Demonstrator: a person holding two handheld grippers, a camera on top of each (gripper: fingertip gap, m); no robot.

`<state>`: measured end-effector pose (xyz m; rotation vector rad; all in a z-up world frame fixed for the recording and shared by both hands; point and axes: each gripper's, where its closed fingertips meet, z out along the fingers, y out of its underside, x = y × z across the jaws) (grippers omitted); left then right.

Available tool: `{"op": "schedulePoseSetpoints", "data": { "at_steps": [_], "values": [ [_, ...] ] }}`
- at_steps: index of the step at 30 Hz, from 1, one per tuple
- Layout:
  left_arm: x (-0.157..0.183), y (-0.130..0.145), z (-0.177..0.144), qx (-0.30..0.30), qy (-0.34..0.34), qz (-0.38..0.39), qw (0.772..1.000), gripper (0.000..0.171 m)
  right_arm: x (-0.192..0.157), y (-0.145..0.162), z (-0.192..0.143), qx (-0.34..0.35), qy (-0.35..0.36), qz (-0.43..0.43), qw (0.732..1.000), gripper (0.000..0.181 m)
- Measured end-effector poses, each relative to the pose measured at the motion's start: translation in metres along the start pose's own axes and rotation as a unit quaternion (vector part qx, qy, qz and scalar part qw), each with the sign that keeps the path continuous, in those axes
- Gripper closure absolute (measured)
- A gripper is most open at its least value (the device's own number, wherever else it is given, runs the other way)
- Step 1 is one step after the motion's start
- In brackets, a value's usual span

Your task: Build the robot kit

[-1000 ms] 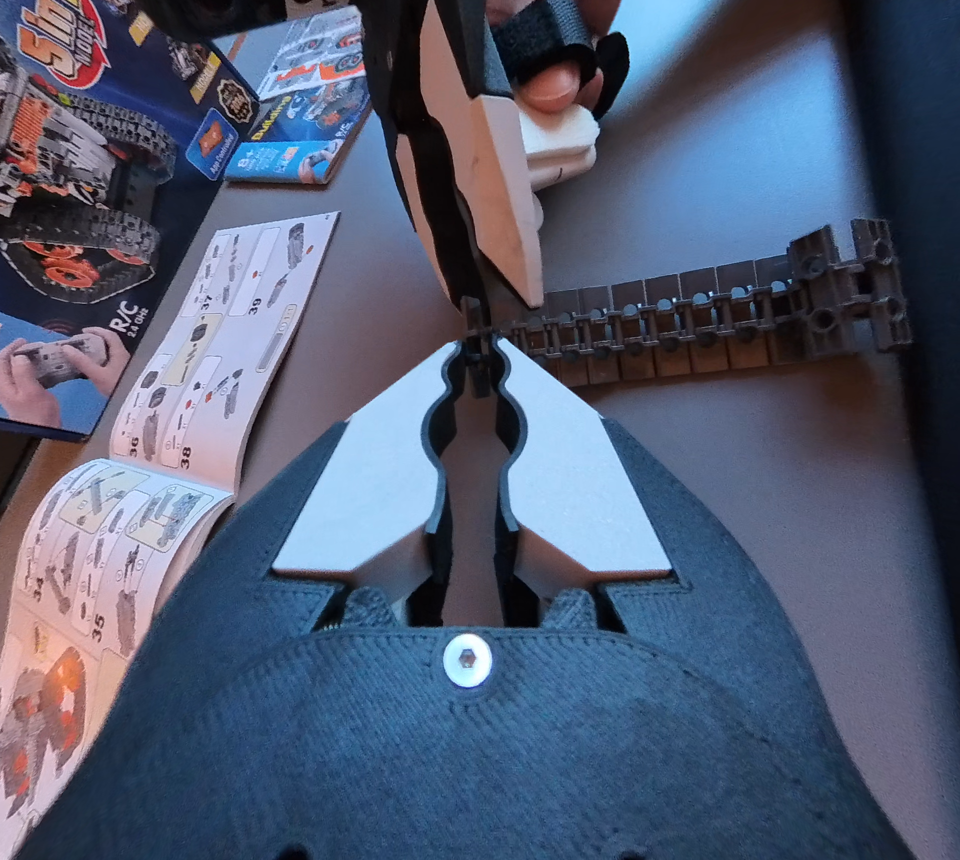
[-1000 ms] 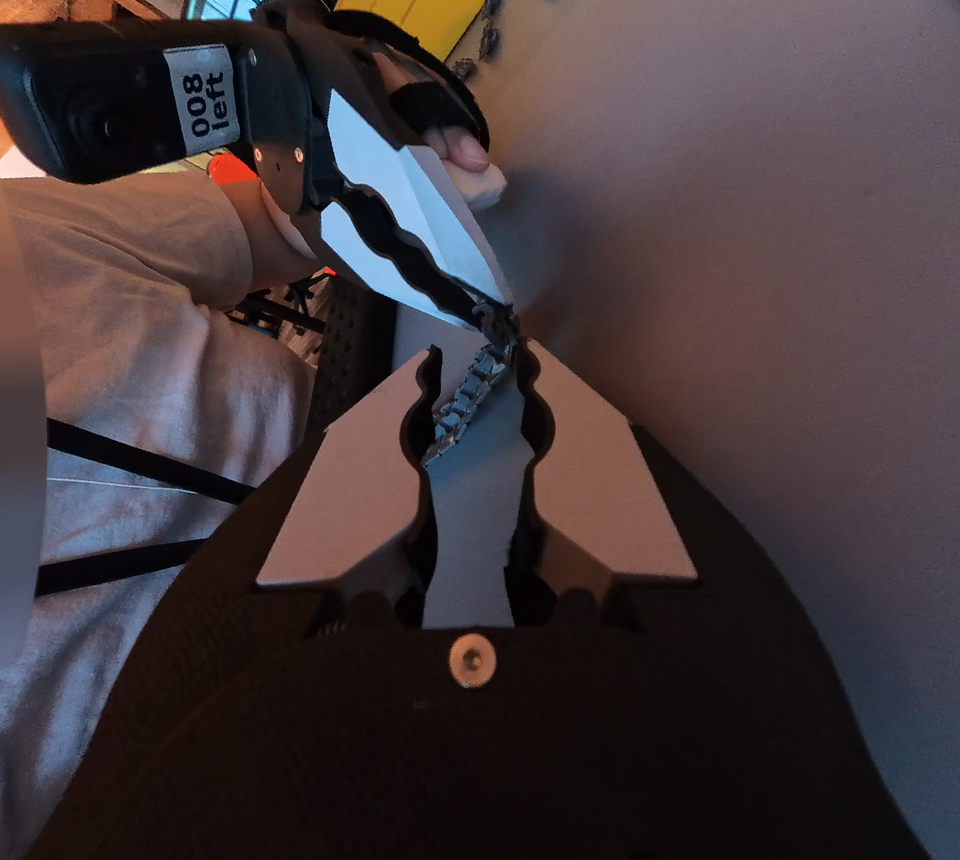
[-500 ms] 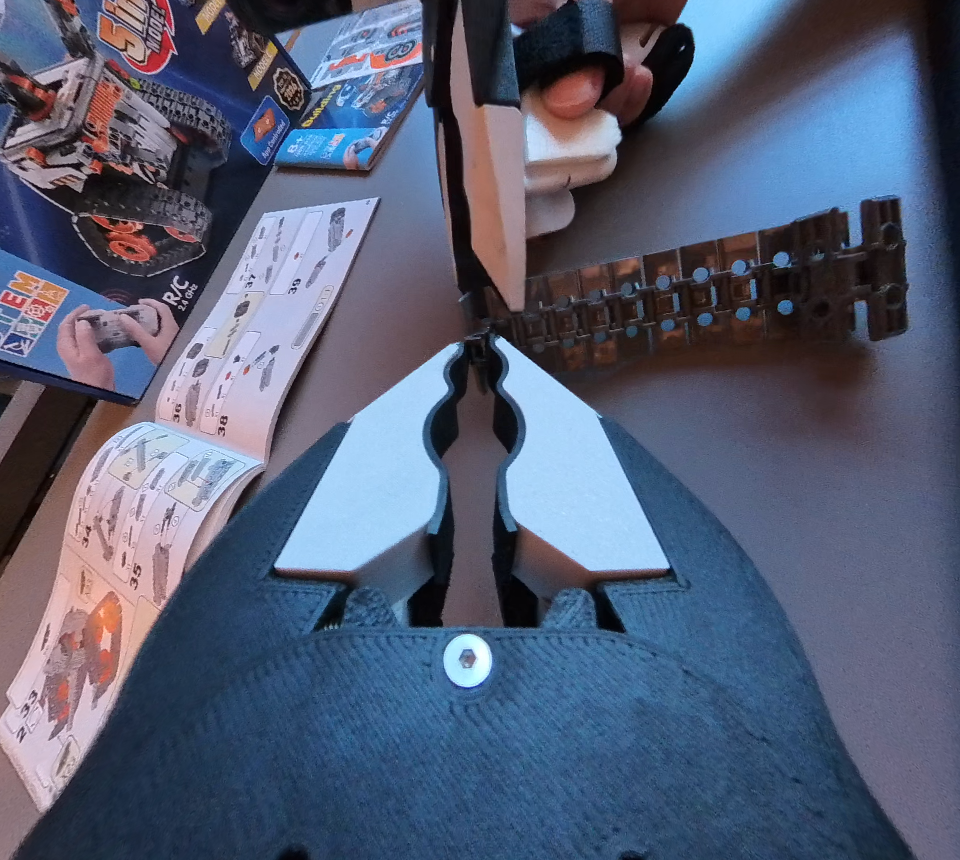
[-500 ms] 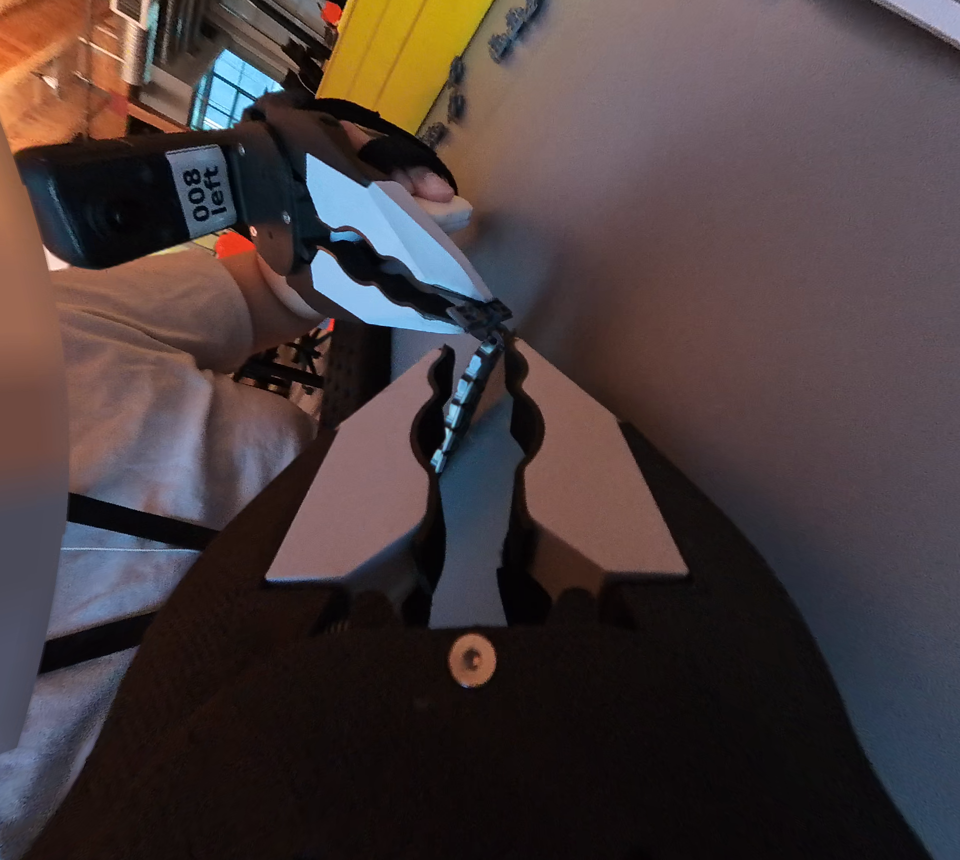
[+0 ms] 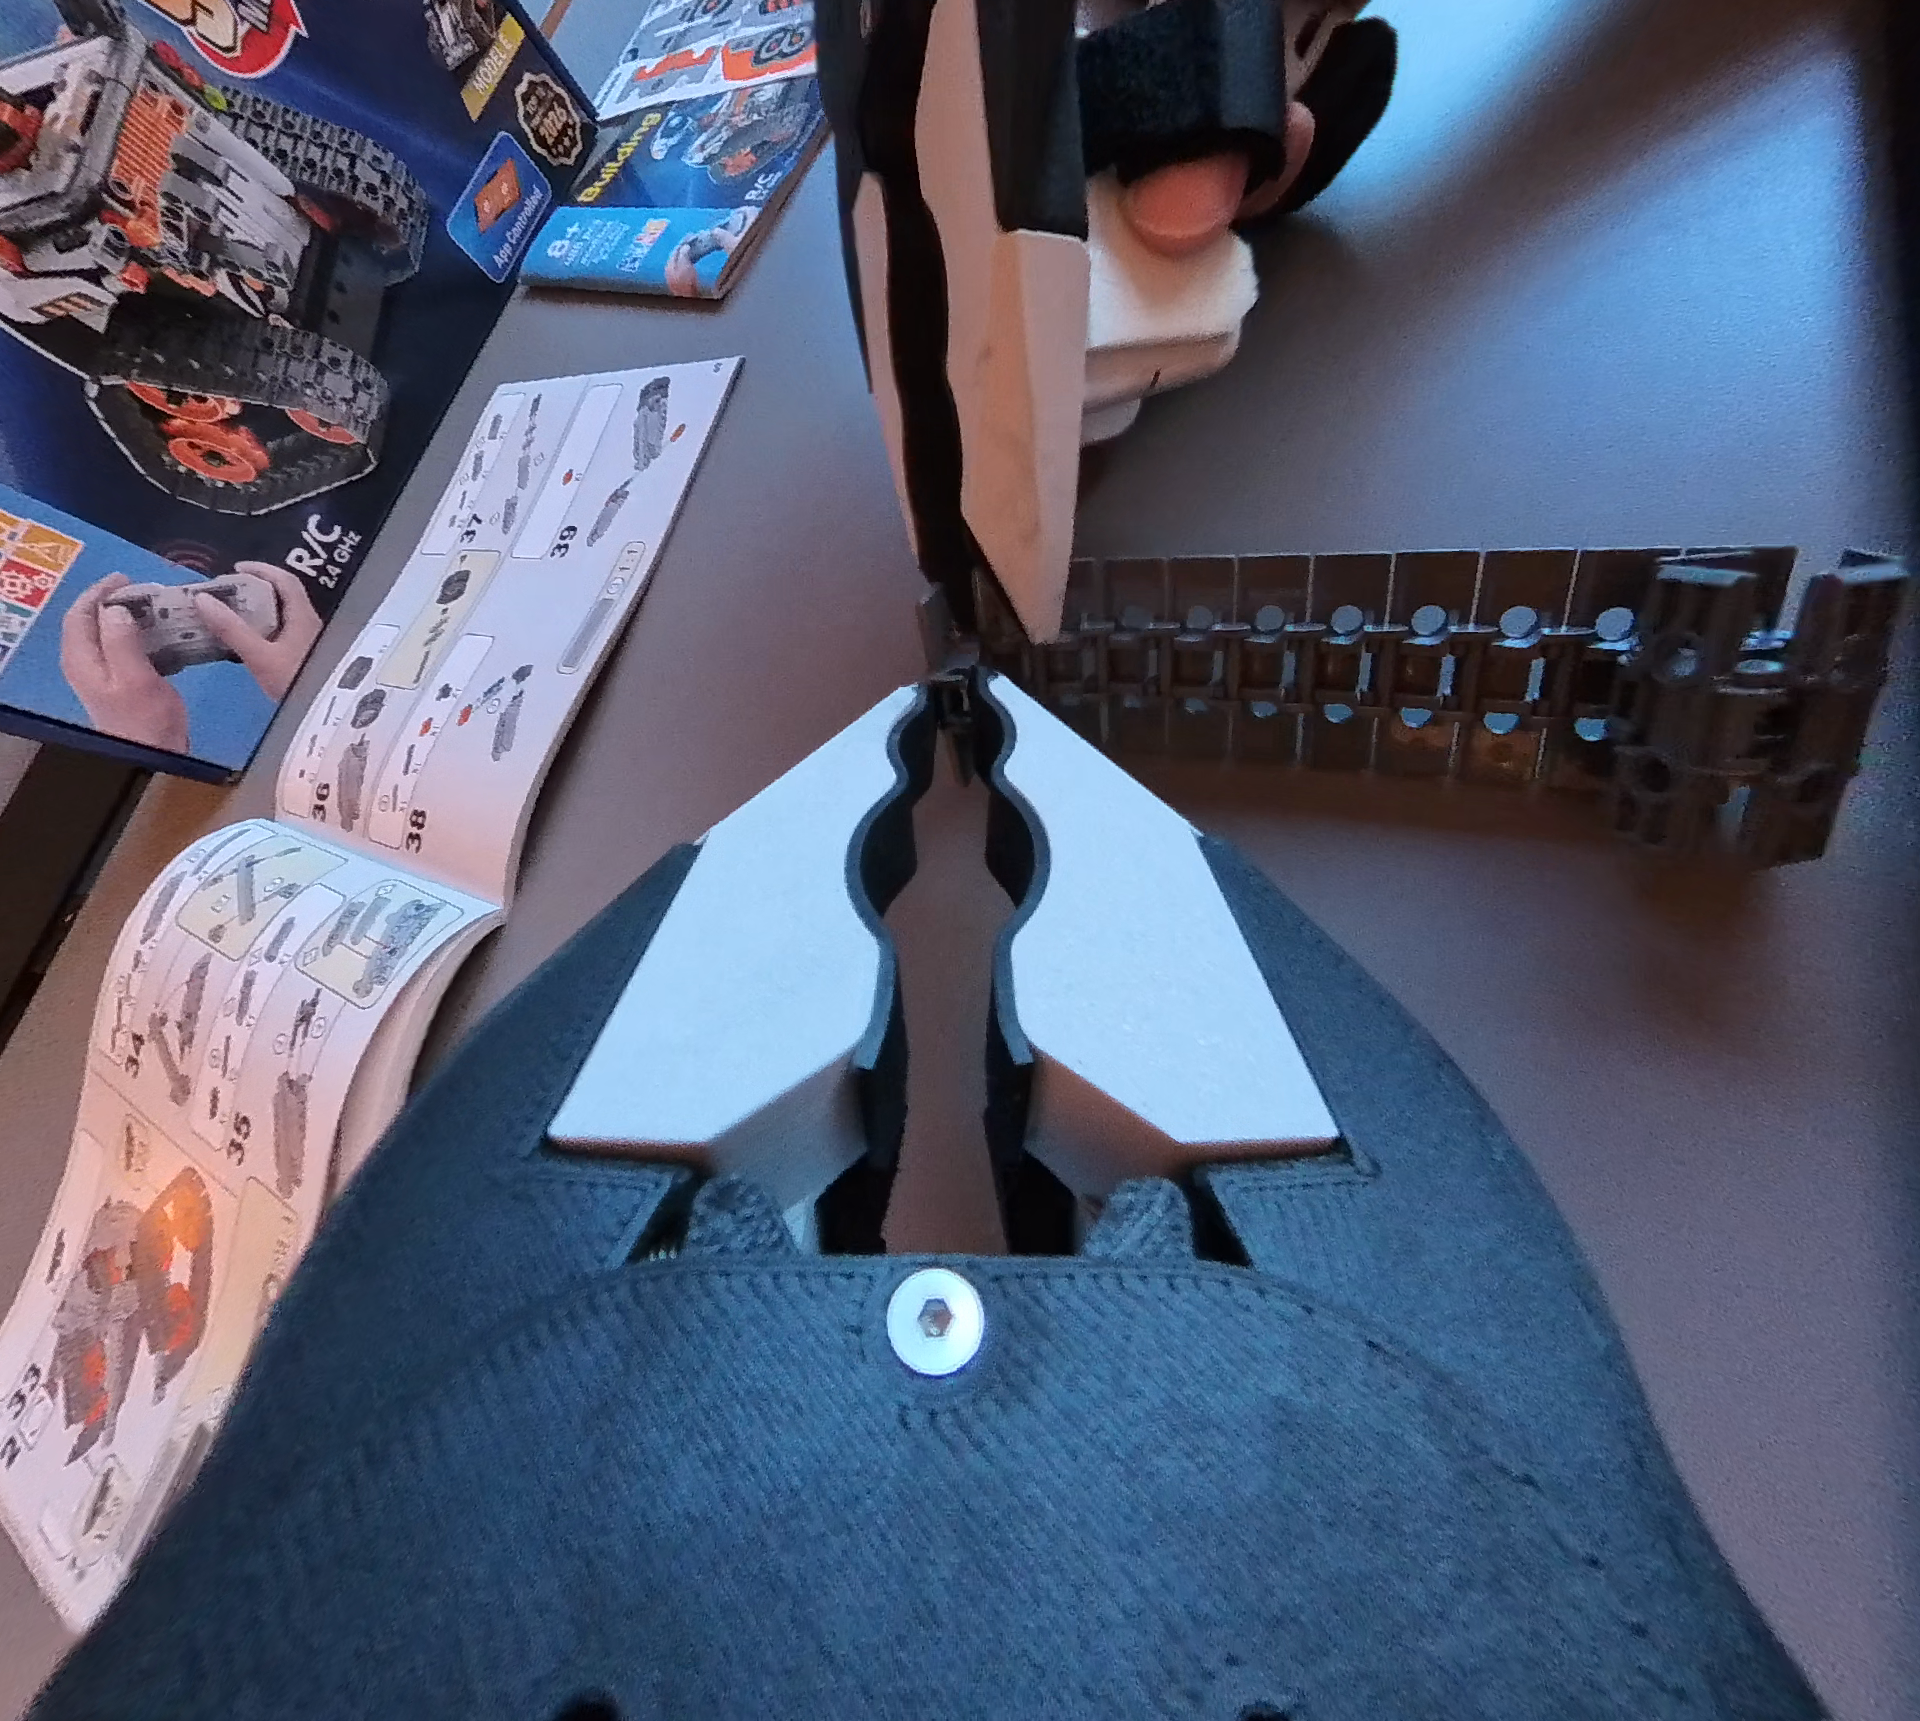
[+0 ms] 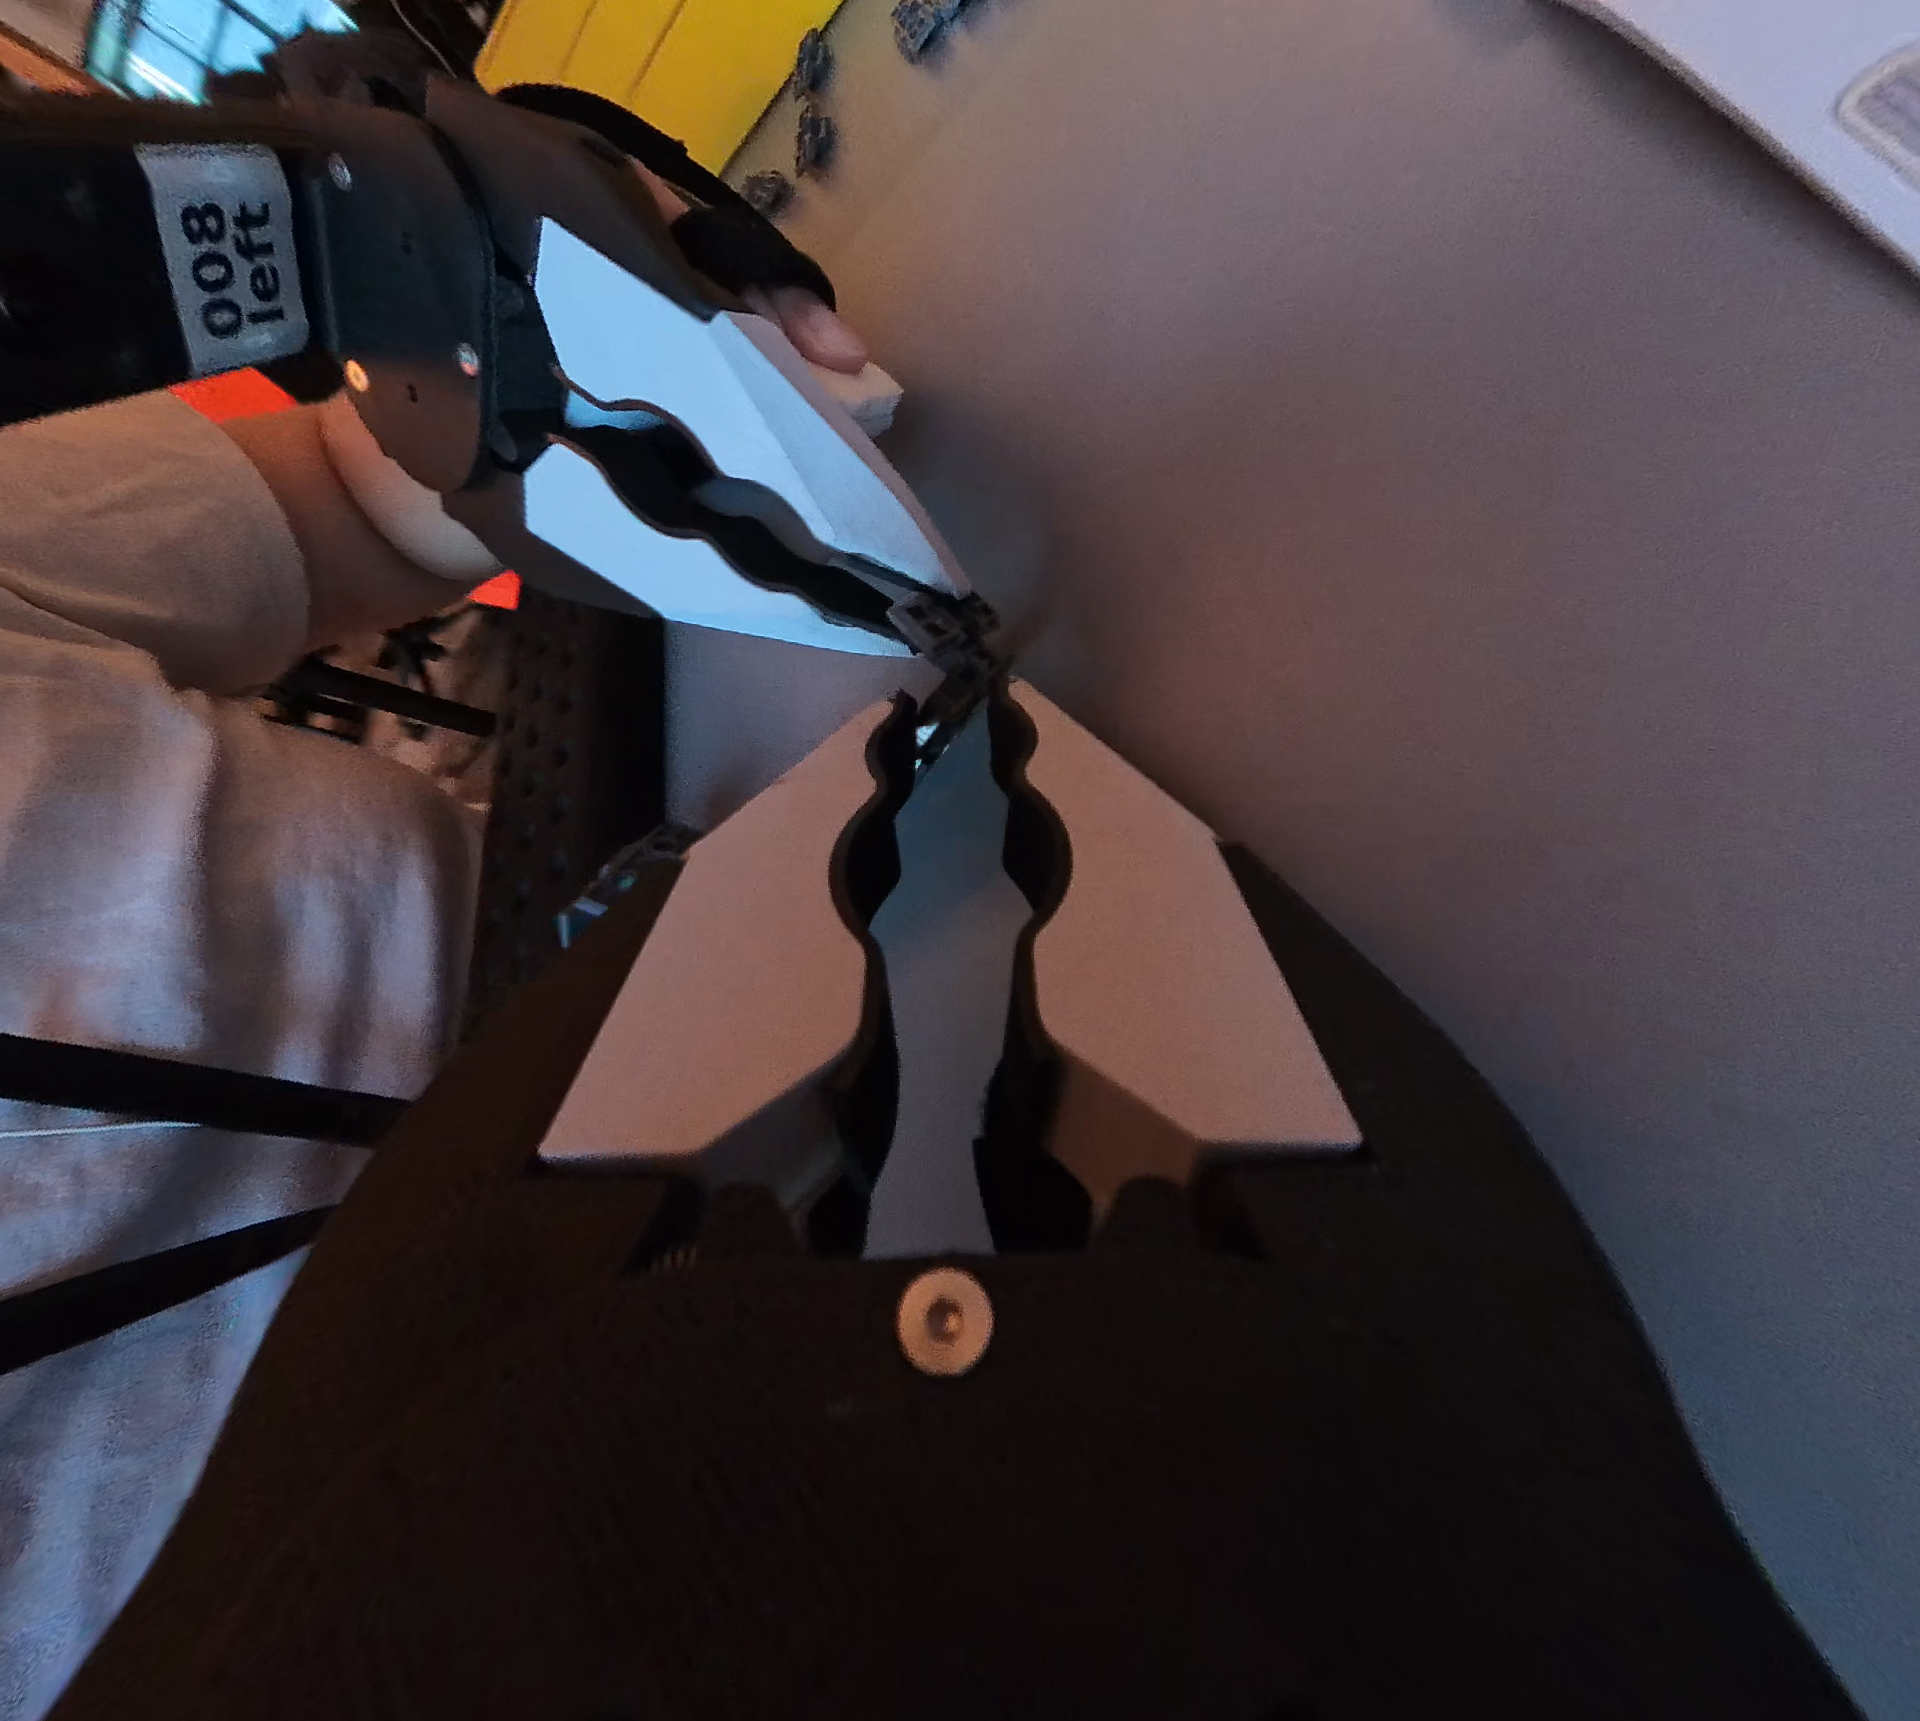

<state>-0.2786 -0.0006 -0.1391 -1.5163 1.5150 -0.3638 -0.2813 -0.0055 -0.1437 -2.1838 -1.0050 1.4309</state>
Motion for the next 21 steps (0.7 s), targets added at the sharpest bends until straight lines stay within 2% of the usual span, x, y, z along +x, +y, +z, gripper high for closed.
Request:
{"op": "schedulePoseSetpoints", "data": {
  "at_steps": [3,8,14,18,21],
  "values": [
    [-0.003,-0.003,-0.004,0.004,-0.006,0.003,1.0,0.166,-0.001,-0.005,-0.002,0.004,0.041,-0.058,0.997,0.17],
    [-0.005,-0.006,-0.003,-0.004,-0.038,0.043,0.998,0.166,0.002,-0.012,-0.004,0.015,0.09,-0.109,0.99,0.175],
    [-0.015,-0.005,0.0,-0.043,-0.109,0.083,0.99,0.166,0.007,-0.02,-0.006,0.048,0.094,-0.089,0.99,0.175],
    [-0.014,0.006,0.006,-0.062,-0.097,0.061,0.991,0.167,0.011,-0.01,0.002,0.032,0.076,-0.066,0.994,0.166],
    [-0.014,0.005,0.006,-0.06,-0.093,0.056,0.992,0.167,0.012,-0.01,0.002,0.029,0.08,-0.072,0.994,0.167]
  ]
}}
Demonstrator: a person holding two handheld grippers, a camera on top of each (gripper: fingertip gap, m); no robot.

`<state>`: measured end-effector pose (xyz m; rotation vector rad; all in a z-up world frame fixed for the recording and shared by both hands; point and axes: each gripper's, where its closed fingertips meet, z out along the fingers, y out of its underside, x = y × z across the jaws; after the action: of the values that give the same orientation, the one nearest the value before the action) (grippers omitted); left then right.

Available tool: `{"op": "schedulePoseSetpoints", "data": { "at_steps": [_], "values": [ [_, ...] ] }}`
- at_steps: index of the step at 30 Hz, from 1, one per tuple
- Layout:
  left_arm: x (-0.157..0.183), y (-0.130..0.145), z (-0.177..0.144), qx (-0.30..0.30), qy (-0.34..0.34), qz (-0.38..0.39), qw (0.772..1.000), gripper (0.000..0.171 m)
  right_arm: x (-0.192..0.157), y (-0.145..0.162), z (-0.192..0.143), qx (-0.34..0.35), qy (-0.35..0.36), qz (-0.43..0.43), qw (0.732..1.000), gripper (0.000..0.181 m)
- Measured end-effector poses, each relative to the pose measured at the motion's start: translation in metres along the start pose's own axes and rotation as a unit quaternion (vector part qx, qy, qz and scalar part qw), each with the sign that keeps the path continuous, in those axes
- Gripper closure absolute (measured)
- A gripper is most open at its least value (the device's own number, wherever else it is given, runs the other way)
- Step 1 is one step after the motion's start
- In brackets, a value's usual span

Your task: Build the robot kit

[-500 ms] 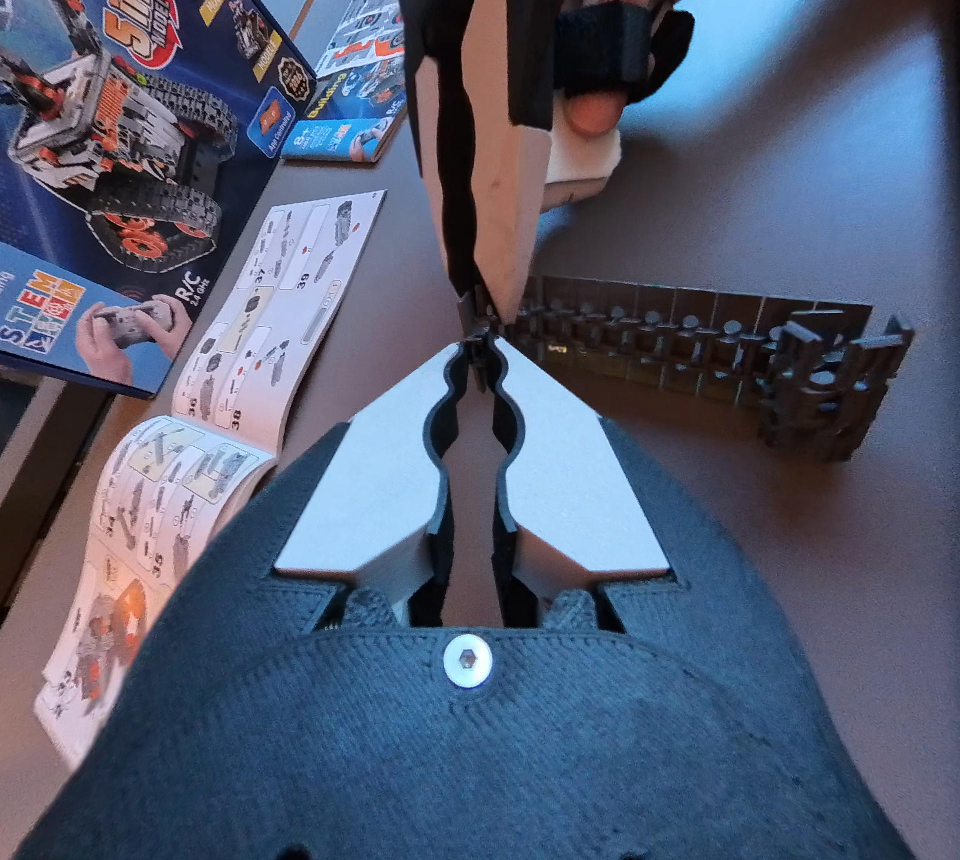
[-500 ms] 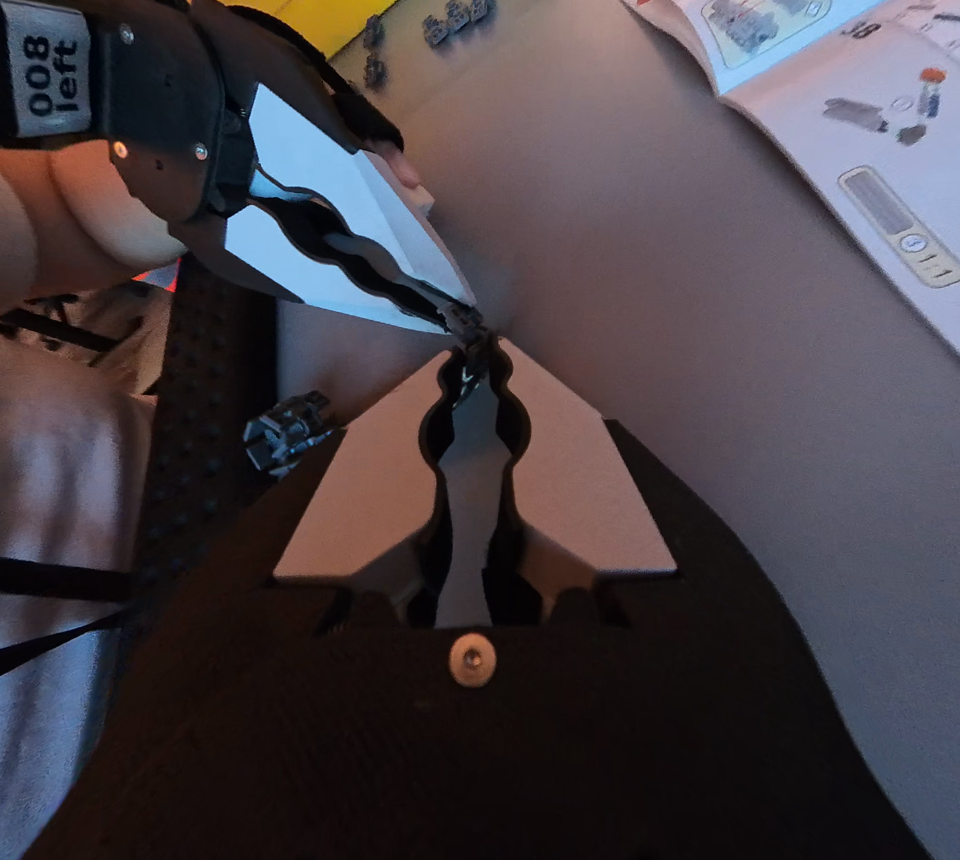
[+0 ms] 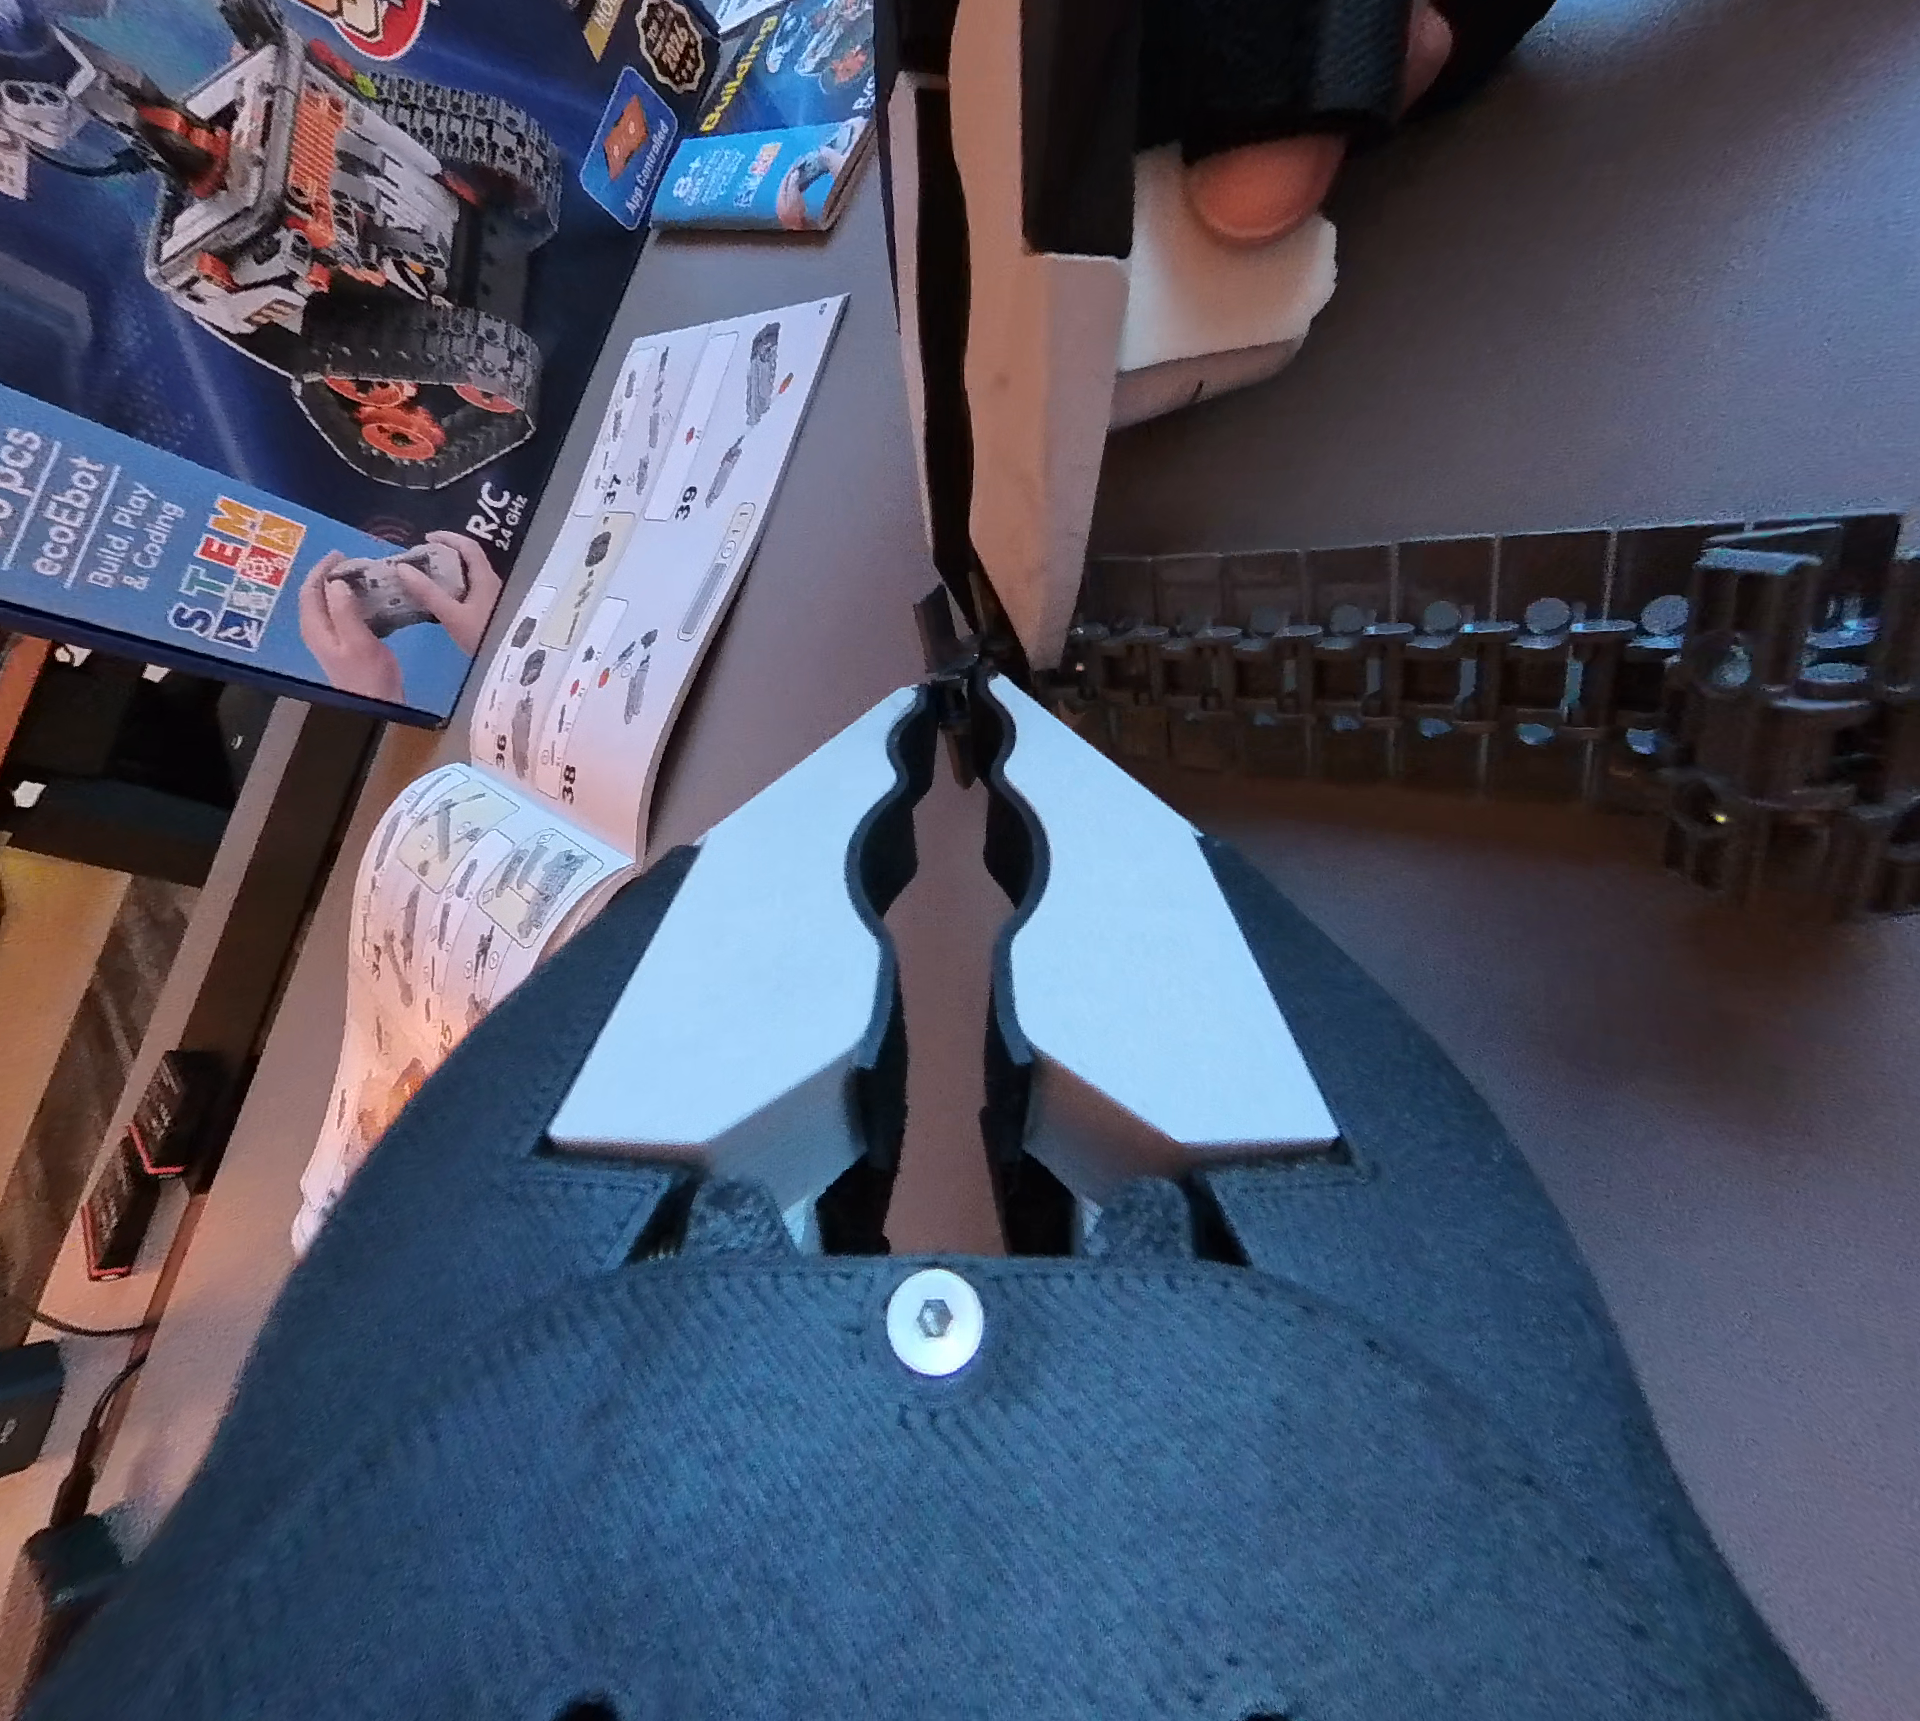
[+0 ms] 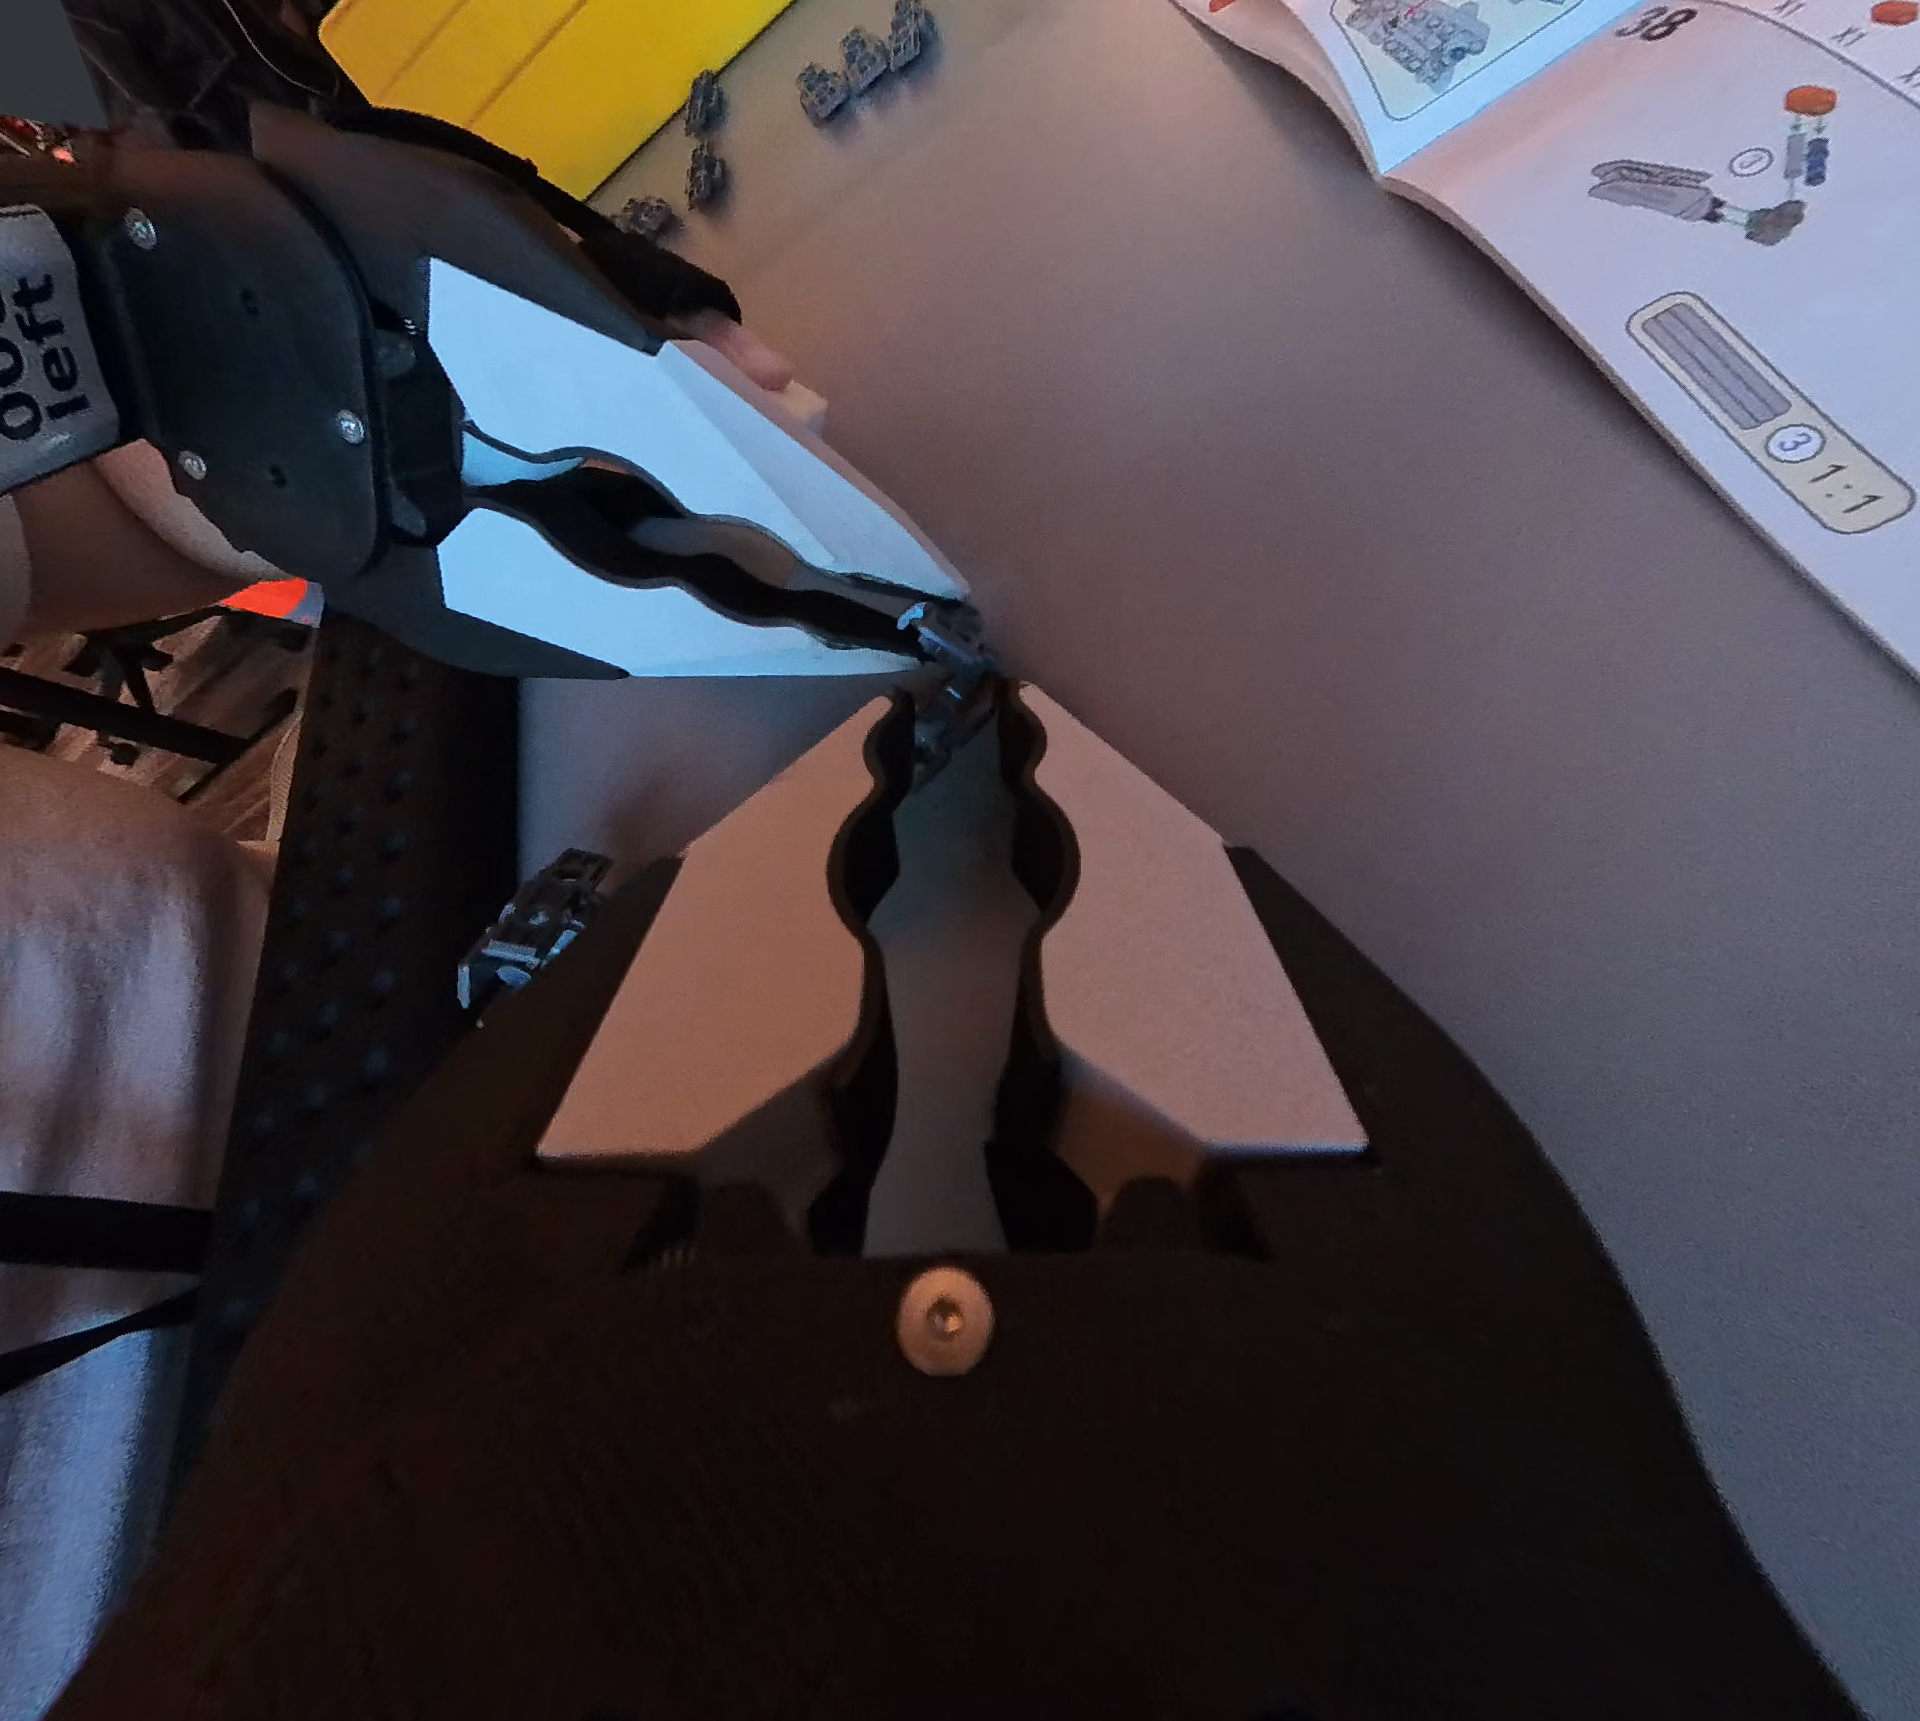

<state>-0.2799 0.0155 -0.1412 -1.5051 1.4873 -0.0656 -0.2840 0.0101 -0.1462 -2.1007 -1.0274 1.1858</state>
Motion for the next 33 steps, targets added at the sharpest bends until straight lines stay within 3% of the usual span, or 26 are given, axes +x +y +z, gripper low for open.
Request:
{"op": "schedulePoseSetpoints", "data": {
  "at_steps": [6,15,25,33],
  "values": [
    [-0.001,-0.002,-0.001,0.004,0.009,-0.018,1.0,0.167,0.005,-0.001,-0.001,0.001,0.012,0.0,1.0,0.173],
    [0.001,0.0,-0.001,-0.019,-0.011,0.021,1.0,0.167,0.003,0.001,0.002,0.002,0.011,0.025,1.0,0.172],
    [0.0,0.0,-0.003,-0.016,0.01,-0.023,1.0,0.166,0.002,-0.005,0.001,0.01,-0.007,0.003,1.0,0.176],
    [-0.003,0.001,-0.002,-0.012,-0.013,-0.027,0.999,0.166,0.004,-0.009,0.001,0.026,0.008,0.008,1.0,0.177]
  ]
}}
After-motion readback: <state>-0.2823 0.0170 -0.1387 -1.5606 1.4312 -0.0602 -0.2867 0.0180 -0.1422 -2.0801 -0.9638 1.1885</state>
